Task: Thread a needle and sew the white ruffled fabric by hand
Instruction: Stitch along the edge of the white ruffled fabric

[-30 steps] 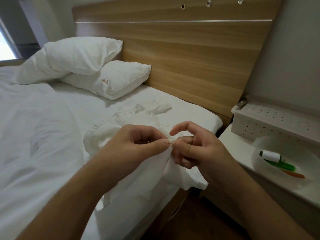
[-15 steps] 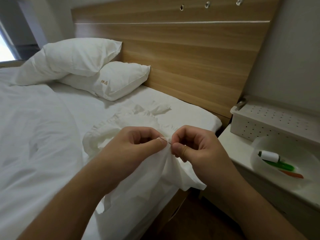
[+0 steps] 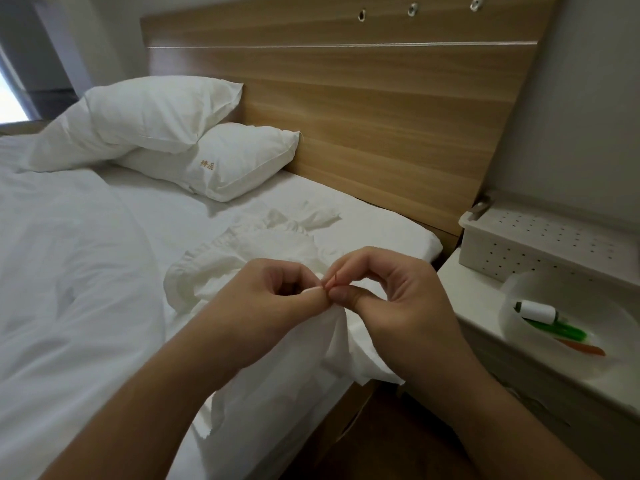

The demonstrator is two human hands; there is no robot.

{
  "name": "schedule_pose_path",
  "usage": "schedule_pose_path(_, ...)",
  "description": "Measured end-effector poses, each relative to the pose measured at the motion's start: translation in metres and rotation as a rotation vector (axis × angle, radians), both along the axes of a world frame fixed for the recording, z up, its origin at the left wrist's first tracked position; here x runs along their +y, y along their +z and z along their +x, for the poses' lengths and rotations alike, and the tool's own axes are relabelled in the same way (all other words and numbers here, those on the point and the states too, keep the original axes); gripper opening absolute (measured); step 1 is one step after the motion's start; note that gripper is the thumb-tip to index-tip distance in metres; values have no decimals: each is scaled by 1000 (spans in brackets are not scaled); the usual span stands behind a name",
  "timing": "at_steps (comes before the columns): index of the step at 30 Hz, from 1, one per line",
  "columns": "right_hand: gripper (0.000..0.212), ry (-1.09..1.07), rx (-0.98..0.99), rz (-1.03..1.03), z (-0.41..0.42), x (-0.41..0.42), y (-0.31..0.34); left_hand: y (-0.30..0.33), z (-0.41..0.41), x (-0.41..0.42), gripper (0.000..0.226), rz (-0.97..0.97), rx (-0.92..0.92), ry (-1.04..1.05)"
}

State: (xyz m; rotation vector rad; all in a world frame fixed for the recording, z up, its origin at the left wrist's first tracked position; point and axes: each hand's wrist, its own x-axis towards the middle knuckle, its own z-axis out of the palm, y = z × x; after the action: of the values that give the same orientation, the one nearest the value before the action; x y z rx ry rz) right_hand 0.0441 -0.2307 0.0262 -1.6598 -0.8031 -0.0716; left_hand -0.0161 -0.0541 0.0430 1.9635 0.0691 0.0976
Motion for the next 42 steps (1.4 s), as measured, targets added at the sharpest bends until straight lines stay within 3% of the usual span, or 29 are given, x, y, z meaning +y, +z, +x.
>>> schedule_pose_path(4, 28, -41, 91, 151, -2, 5, -7, 0, 0, -1, 33, 3, -9, -19)
schedule_pose_path(7, 16, -31, 228, 319, -3, 4, 0, -1, 2, 0, 12, 108, -32, 26)
schedule_pose_path(9, 9, -3, 319, 428, -1, -1, 8, -2, 3, 2, 19, 195, -20, 70)
schedule_pose_path(15, 11, 81, 516, 601, 9, -15, 26, 3, 1, 4, 19, 139, 40, 104)
schedule_pose_path(17, 9, 80, 500, 543, 12, -20, 26, 5, 0, 2, 22, 120, 49, 102)
schedule_pose_path(19, 3, 35, 384, 332, 14, -26, 24, 5, 0, 2, 22, 133, 51, 99)
schedule_pose_path(23, 38, -75, -76, -291, 18, -30, 14, 1, 1, 5, 19, 168, 31, 109)
schedule_pose_path(25, 40, -132, -228, -492, 20, -26, 7, 3, 0, 3, 13, 183, 6, 102)
schedule_pose_path(27, 26, -207, -261, -524, 22, -24, 1, 6, -2, 1, 10, 176, -23, 48)
schedule_pose_path(30, 11, -298, -224, -415, 27, -24, -2, 7, -3, -1, 9, 181, -54, -25)
schedule_pose_path(36, 13, -445, -241, -403, 32, -24, -5, 6, -2, -1, 13, 239, -53, -68)
schedule_pose_path(42, 14, -554, -45, -457, 45, -27, -20, 8, -6, -1, 14, 157, -41, 0)
